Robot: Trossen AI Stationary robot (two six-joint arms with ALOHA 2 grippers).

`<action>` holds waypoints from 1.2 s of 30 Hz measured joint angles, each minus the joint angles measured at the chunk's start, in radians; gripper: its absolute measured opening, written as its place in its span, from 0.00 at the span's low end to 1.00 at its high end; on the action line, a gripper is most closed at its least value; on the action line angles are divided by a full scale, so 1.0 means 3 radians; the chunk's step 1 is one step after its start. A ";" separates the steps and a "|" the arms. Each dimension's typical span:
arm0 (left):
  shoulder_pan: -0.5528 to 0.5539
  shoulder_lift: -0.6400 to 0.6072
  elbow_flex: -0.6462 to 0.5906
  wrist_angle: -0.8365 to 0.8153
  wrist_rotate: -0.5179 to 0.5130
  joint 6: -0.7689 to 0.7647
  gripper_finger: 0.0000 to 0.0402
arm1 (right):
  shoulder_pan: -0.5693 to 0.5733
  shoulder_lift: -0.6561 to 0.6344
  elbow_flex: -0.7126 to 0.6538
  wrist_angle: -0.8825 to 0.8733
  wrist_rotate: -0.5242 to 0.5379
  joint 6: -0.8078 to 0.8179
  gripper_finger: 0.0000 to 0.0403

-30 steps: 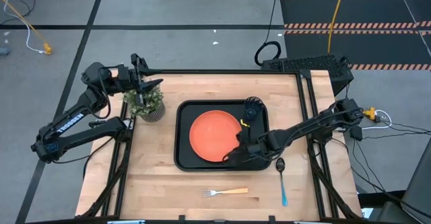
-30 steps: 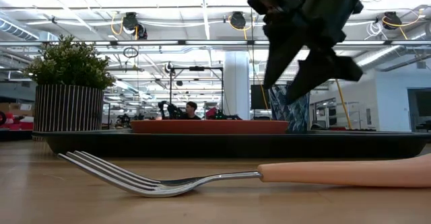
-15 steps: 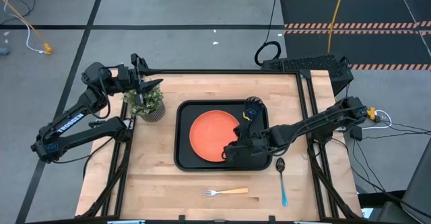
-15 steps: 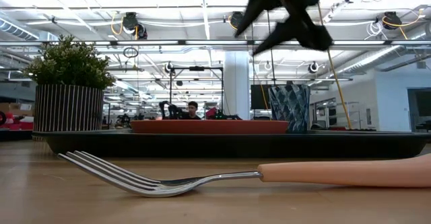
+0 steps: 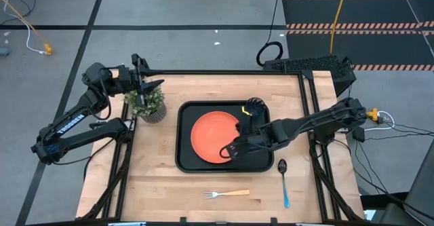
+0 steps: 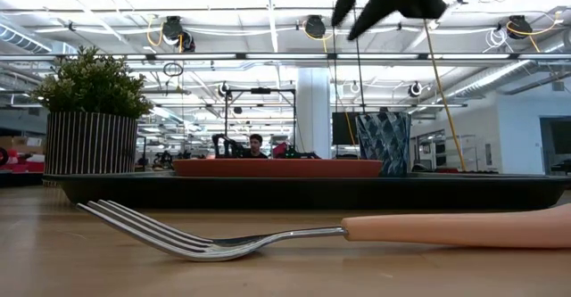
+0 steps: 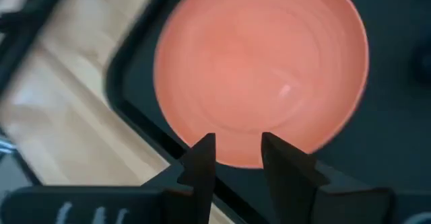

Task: Pick and place plate/cup/fork/spoon on tray
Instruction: Adjust the orange plate on the black serving tray

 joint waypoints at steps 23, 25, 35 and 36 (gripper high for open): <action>0.0000 0.0000 0.0000 -0.0005 0.0000 -0.0001 0.36 | -0.0149 0.0572 0.0006 -0.0360 -0.0753 -0.0066 0.26; 0.0000 0.0000 0.0000 -0.0006 0.0000 0.0004 0.36 | -0.0150 0.0587 0.0006 -0.0231 -0.0751 -0.0196 0.27; 0.0000 0.0000 0.0000 -0.0009 0.0000 0.0008 0.36 | -0.0198 0.0592 0.0005 0.0325 -0.0682 -0.0344 0.27; 0.0000 0.0000 0.0000 -0.0009 0.0000 0.0008 0.36 | -0.0195 0.0592 0.0005 0.0324 -0.0686 -0.0301 0.27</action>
